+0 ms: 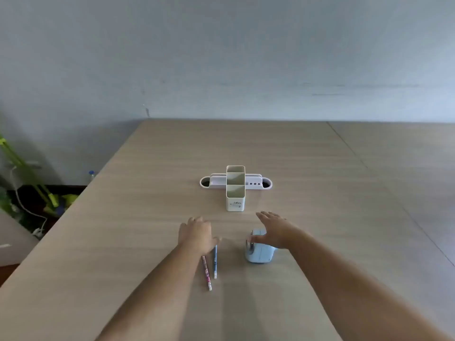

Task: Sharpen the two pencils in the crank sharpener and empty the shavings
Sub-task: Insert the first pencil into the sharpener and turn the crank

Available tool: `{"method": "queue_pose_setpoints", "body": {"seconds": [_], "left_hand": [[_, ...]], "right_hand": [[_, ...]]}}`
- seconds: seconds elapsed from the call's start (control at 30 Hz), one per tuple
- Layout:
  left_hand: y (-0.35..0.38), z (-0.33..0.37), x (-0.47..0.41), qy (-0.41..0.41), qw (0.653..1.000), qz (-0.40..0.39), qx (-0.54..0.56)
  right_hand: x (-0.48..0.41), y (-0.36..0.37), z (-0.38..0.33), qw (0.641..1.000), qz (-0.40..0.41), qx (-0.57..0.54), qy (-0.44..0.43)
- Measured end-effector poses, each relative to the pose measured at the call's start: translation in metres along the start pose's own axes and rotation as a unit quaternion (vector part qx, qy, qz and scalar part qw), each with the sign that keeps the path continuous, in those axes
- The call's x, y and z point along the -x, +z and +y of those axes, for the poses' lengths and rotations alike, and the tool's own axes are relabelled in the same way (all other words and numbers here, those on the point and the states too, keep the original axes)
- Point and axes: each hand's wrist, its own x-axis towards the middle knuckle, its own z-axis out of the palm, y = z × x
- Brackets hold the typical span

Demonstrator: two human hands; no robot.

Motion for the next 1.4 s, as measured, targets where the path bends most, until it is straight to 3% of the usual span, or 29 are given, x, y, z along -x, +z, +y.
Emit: {"method": "queue_pose_setpoints", "body": {"seconds": [0.1,0.33,0.6,0.7,0.77,0.87,1.13,1.4], "left_hand": [[0.025,0.006,-0.003,0.005,1.000,-0.016,-0.017],[0.063,0.017,-0.007,-0.030,0.999,-0.003,-0.014],[0.067,0.036,-0.011,-0.053,0.997,-0.026,0.046],[0.059,0.035,-0.014,-0.058,0.982,-0.026,0.179],[0.052,0.032,-0.017,-0.037,0.952,-0.017,0.305],[0.042,0.023,-0.017,0.002,0.920,-0.021,0.392],[0.051,0.000,-0.016,0.023,0.954,-0.029,0.296],[0.051,0.013,-0.018,0.045,0.954,-0.055,0.290]], "right_hand": [[-0.005,0.015,0.006,0.999,-0.018,0.029,-0.018],[-0.012,0.039,0.013,0.999,0.033,0.003,-0.031],[-0.015,0.043,0.016,0.998,0.046,0.009,-0.041],[-0.014,0.042,0.014,0.998,0.045,0.017,-0.041],[-0.012,0.041,0.014,0.998,0.047,0.022,-0.041],[-0.010,0.039,0.012,0.998,0.044,0.027,-0.039],[-0.009,0.037,0.010,0.998,0.042,0.036,-0.039],[-0.009,0.038,0.009,0.998,0.043,0.036,-0.039]]}}
